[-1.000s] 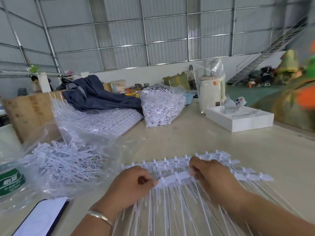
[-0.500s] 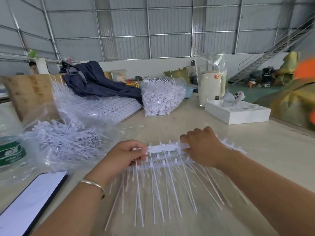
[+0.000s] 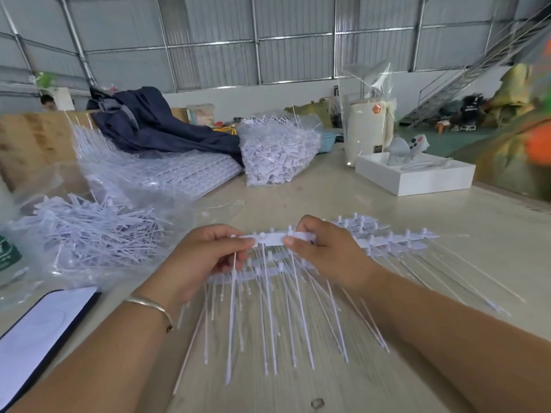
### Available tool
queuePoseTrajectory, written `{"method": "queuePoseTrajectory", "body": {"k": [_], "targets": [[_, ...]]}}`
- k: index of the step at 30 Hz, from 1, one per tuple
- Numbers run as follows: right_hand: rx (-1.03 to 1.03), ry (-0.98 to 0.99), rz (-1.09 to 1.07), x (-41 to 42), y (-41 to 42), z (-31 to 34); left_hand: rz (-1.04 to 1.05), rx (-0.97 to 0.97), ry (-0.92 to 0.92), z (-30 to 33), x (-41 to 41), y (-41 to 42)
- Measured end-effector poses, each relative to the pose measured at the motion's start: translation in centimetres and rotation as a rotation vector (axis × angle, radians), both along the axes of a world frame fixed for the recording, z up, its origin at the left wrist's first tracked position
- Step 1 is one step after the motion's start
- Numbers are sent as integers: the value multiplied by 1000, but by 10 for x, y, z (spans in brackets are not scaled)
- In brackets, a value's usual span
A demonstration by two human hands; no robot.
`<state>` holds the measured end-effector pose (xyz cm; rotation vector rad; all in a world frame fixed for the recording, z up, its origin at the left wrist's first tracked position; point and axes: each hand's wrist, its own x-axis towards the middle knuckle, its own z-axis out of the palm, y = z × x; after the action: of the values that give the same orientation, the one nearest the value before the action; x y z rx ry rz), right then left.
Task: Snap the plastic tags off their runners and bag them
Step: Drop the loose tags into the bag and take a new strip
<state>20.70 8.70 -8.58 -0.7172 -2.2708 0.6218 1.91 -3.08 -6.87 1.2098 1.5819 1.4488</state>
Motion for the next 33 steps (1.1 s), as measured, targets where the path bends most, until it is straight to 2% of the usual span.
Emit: {"method": "queuePoseTrajectory", "body": {"k": [4,9,13,16,22,28,33], "targets": [[142,-152,-88,-4,-3,-4,-35,-72,3,-1,-5,-4],[186,-118,-50,-1,-7,-2,-134,-39,-149,0,1,-1],[10,77,68,9,-11,5,-212,-2,-400,6,4,-1],[-185,215,194,12,-21,16,-364,6,-531,9,6,-5],[-343,238,259,20,-27,26,-459,62,-587,11,17,-6],[-310,207,272,21,-24,24,-476,85,-621,9,32,-5],[-322,221,327,15,-29,16,-537,42,-554,3,41,0]]}}
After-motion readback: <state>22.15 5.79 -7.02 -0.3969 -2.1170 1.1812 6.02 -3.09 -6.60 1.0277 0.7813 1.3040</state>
